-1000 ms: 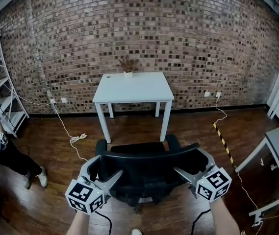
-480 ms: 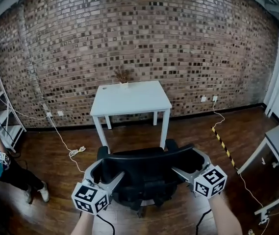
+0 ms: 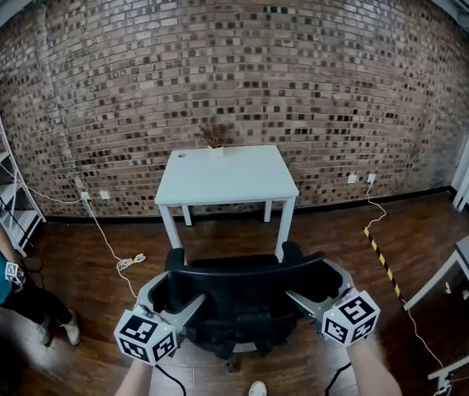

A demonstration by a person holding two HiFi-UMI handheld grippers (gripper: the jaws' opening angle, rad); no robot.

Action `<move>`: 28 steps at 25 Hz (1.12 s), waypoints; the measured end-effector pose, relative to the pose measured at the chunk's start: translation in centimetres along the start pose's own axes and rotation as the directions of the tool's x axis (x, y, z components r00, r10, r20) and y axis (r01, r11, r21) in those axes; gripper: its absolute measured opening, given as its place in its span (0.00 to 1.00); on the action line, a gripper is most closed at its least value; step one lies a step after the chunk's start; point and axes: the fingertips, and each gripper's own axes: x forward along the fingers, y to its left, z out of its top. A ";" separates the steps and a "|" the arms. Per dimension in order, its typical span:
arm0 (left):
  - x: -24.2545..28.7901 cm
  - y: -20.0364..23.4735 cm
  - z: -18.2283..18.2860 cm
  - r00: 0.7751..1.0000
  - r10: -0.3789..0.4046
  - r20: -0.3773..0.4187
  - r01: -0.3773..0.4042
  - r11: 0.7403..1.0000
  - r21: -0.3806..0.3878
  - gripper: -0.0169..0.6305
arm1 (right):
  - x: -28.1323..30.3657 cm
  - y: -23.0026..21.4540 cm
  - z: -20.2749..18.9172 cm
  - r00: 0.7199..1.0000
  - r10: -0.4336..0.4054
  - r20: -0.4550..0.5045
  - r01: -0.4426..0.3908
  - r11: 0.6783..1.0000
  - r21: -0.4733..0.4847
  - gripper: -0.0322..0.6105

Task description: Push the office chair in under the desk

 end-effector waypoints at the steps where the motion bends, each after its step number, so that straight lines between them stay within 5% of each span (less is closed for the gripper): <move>1: 0.4 0.4 0.2 1.000 0.006 0.003 -0.006 1.000 0.000 0.63 | 0.6 -0.3 0.0 1.000 0.002 0.003 -0.002 1.000 -0.002 0.73; 28: 12.9 8.5 0.7 0.999 0.040 -0.016 -0.040 0.999 0.007 0.63 | 12.2 -10.3 0.2 0.999 0.020 0.046 -0.020 1.000 0.004 0.71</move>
